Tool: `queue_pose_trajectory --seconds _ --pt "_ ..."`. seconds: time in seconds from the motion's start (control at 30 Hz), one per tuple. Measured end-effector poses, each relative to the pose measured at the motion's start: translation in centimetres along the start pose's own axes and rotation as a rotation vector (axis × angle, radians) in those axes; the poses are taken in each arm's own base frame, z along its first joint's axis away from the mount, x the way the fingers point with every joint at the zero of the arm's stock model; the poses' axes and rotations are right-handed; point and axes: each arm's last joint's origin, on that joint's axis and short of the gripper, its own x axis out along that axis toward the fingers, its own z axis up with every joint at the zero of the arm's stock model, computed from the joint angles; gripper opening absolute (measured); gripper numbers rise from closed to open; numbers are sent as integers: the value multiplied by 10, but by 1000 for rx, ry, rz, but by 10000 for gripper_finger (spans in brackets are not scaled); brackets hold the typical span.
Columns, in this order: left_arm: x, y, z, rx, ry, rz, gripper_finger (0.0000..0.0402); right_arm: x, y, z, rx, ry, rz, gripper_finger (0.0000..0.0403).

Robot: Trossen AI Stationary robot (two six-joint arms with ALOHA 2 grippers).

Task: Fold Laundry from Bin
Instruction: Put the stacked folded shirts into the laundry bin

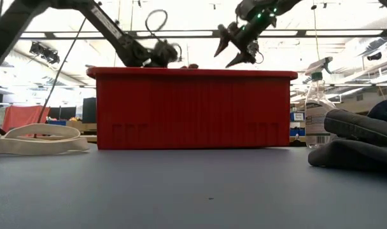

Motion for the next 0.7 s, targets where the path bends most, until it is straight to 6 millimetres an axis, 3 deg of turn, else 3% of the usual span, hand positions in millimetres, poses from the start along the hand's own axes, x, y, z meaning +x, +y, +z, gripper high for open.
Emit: queue_pose_trajectory --seconds 0.17,0.37,0.57,0.7 --pt "21 16 -25 -75 72 43 180 -40 21 14 -88 -140 105 309" --pt "27 23 -37 -102 137 115 180 -97 49 27 -190 -414 60 301" --pt "15 39 -44 -138 256 205 180 -111 43 25 -173 -399 10 293" --pt "-5 50 -45 -169 370 264 180 -105 40 19 -169 -330 -17 290"
